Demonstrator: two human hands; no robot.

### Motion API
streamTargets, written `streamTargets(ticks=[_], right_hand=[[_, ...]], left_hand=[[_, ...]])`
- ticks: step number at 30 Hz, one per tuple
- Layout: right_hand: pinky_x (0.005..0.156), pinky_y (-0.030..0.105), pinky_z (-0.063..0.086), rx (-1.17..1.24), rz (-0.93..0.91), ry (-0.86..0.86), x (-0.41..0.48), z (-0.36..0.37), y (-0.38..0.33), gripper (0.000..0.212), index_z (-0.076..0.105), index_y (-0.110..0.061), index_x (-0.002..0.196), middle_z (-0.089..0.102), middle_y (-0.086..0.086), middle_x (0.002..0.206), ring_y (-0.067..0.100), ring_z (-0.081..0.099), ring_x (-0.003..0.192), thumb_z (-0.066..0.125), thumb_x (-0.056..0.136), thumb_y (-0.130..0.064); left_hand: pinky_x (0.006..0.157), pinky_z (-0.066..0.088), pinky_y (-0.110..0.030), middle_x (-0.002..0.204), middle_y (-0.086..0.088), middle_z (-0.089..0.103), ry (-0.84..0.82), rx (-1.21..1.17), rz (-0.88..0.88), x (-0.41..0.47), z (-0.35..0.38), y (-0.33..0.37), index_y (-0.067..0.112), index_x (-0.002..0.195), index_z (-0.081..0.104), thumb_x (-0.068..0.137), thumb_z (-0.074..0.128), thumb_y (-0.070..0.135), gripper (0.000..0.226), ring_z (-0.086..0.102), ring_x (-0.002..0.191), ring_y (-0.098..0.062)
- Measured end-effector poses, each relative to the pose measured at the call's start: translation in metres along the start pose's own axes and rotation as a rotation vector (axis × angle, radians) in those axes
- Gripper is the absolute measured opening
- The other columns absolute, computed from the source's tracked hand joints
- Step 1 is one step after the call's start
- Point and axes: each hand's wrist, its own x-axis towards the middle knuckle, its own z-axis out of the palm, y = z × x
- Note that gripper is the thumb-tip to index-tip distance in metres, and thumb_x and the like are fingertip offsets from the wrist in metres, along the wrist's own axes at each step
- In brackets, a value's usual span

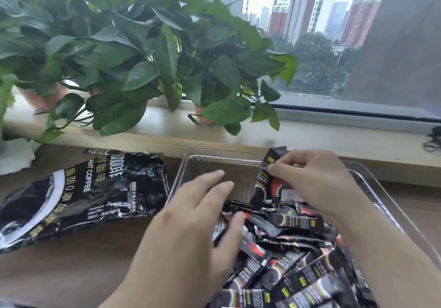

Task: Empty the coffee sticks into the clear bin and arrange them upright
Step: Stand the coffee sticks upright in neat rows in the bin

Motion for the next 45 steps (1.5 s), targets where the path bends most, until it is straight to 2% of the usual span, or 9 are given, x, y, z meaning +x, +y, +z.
streamTargets(ticks=[5, 13, 17, 20, 26, 30, 35, 42, 45], right_hand=[[0.057, 0.014, 0.045, 0.029, -0.095, 0.023, -0.009, -0.013, 0.021, 0.013, 0.076, -0.02, 0.069, 0.073, -0.007, 0.066, 0.0, 0.064, 0.057, 0.082, 0.08, -0.022], [0.067, 0.019, 0.055, 0.209, -0.13, 0.054, -0.007, -0.007, 0.05, 0.015, 0.075, -0.027, 0.089, 0.074, -0.003, 0.08, 0.013, 0.071, 0.074, 0.082, 0.082, -0.016], [0.069, 0.018, 0.051, 0.284, -0.046, 0.031, -0.014, 0.003, 0.058, 0.032, 0.061, -0.029, 0.106, 0.076, -0.007, 0.084, 0.008, 0.07, 0.071, 0.082, 0.083, -0.019], [0.066, 0.013, 0.049, 0.339, -0.019, 0.045, -0.013, 0.009, 0.061, 0.026, 0.065, -0.024, 0.101, 0.077, -0.007, 0.082, 0.005, 0.07, 0.07, 0.083, 0.081, -0.018], [0.078, 0.044, 0.062, 0.392, 0.006, 0.104, -0.01, 0.012, 0.068, 0.009, 0.077, -0.016, 0.084, 0.077, 0.003, 0.08, 0.025, 0.074, 0.08, 0.083, 0.081, -0.02], [0.07, 0.031, 0.062, 0.442, 0.036, 0.056, -0.012, 0.009, 0.069, 0.003, 0.08, -0.017, 0.083, 0.077, 0.005, 0.08, 0.019, 0.073, 0.072, 0.08, 0.084, -0.02], [0.066, 0.027, 0.061, 0.55, 0.05, -0.021, -0.014, 0.009, 0.065, 0.005, 0.08, -0.008, 0.088, 0.076, 0.014, 0.081, 0.016, 0.071, 0.069, 0.076, 0.087, -0.009], [0.066, 0.033, 0.063, 0.494, 0.018, 0.008, -0.014, 0.006, 0.063, 0.006, 0.079, -0.013, 0.085, 0.077, 0.009, 0.08, 0.018, 0.072, 0.07, 0.076, 0.087, -0.008], [0.07, 0.025, 0.061, 0.106, -0.064, 0.194, -0.004, 0.003, 0.08, 0.011, 0.078, -0.023, 0.085, 0.075, -0.006, 0.078, 0.005, 0.07, 0.074, 0.075, 0.088, -0.013]], left_hand=[[0.078, 0.049, -0.009, 0.101, 0.02, 0.071, -0.234, -0.405, -0.404, 0.035, 0.048, 0.032, 0.03, 0.12, 0.065, 0.089, 0.066, 0.048, 0.036, 0.063, 0.09, 0.011], [0.063, 0.058, -0.026, 0.073, 0.002, 0.076, -0.118, -0.833, -0.719, 0.051, 0.084, 0.038, 0.015, 0.087, 0.075, 0.095, 0.063, 0.014, 0.015, 0.072, 0.067, -0.011], [0.09, 0.057, -0.045, 0.09, -0.002, 0.078, -0.105, -1.047, -0.893, 0.045, 0.096, 0.028, 0.018, 0.097, 0.077, 0.096, 0.063, 0.019, 0.014, 0.074, 0.09, -0.021], [0.087, 0.057, -0.048, 0.095, -0.011, 0.077, -0.188, -1.201, -0.906, 0.043, 0.098, 0.028, 0.015, 0.096, 0.078, 0.101, 0.054, 0.015, 0.024, 0.074, 0.093, -0.03], [0.08, 0.055, -0.041, 0.104, -0.015, 0.075, -0.23, -1.341, -0.825, 0.039, 0.099, 0.023, 0.009, 0.111, 0.075, 0.094, 0.06, 0.011, 0.023, 0.072, 0.097, -0.028], [0.094, 0.054, -0.045, 0.104, -0.015, 0.075, -0.231, -1.384, -0.842, 0.037, 0.096, 0.021, 0.008, 0.11, 0.075, 0.073, 0.077, 0.014, 0.038, 0.071, 0.102, -0.03], [0.066, 0.056, -0.02, 0.091, -0.01, 0.077, -0.146, -1.244, -0.799, 0.036, 0.092, 0.024, 0.007, 0.1, 0.076, 0.073, 0.08, -0.002, 0.029, 0.075, 0.085, -0.018], [0.087, 0.057, -0.04, 0.089, -0.006, 0.078, -0.004, -1.105, -0.796, 0.031, 0.084, 0.016, 0.013, 0.095, 0.079, 0.07, 0.085, 0.001, 0.028, 0.075, 0.088, -0.023], [0.091, 0.056, -0.046, 0.09, -0.006, 0.078, 0.065, -1.107, -0.837, 0.026, 0.079, 0.012, 0.014, 0.095, 0.079, 0.072, 0.084, 0.001, 0.027, 0.075, 0.09, -0.024]])
